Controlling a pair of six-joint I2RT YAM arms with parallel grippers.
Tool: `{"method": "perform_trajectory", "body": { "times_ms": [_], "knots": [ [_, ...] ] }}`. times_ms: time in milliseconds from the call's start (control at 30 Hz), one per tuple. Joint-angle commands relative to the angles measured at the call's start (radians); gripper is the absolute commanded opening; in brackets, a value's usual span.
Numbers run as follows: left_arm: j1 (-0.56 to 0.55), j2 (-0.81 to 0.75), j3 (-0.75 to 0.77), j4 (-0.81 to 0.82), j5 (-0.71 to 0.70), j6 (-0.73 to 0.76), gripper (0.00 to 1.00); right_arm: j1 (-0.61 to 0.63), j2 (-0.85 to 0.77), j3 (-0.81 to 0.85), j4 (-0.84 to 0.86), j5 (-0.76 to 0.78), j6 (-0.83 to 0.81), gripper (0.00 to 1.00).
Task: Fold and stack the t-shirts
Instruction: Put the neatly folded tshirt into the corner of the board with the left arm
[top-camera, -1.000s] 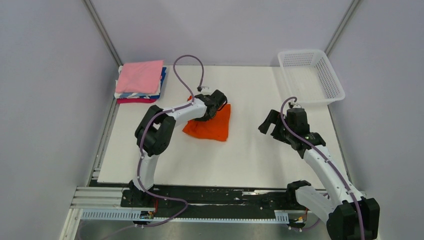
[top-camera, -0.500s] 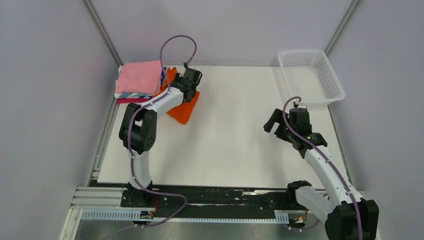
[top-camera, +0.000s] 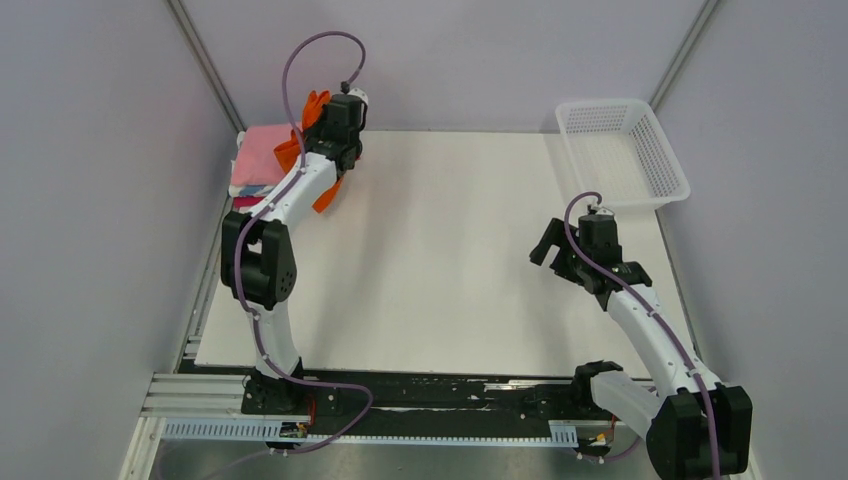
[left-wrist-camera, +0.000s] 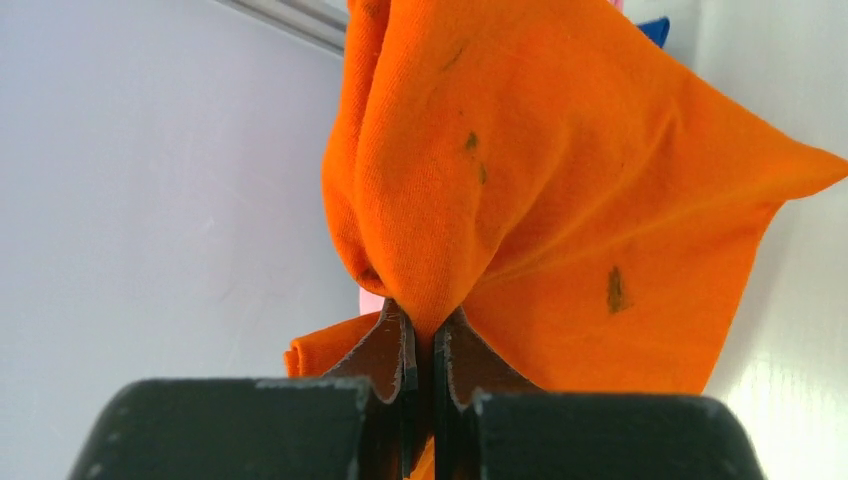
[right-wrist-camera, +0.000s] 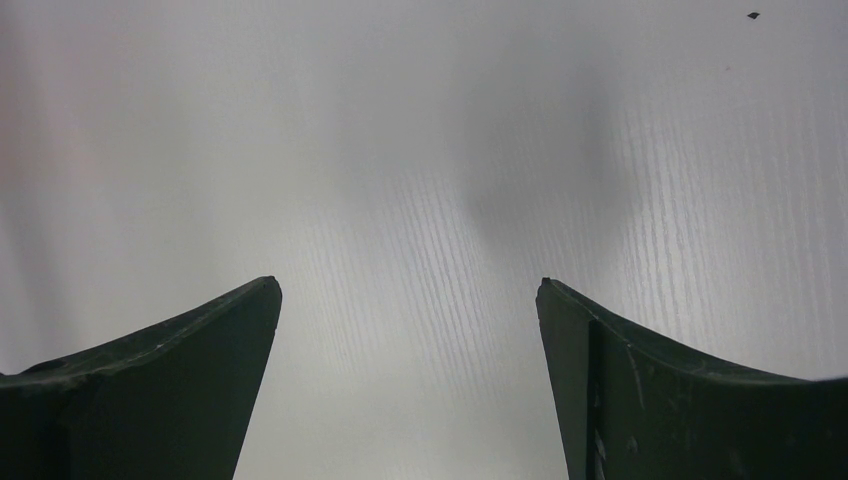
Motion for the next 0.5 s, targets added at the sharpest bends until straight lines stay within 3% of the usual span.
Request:
{"method": "perform_trajectory", "body": {
  "times_ms": [0,467],
  "knots": [
    [0.007,-0.075,0.101,0.013,0.028,0.064,0.0,-0.008,-0.005,0.008,0.035,0.001,-0.019,1.0],
    [0.041,-0.058,0.261,-0.034,0.051,0.043,0.0,-0.018,0.002,0.01,0.038,0.005,-0.021,1.0]
  ]
}}
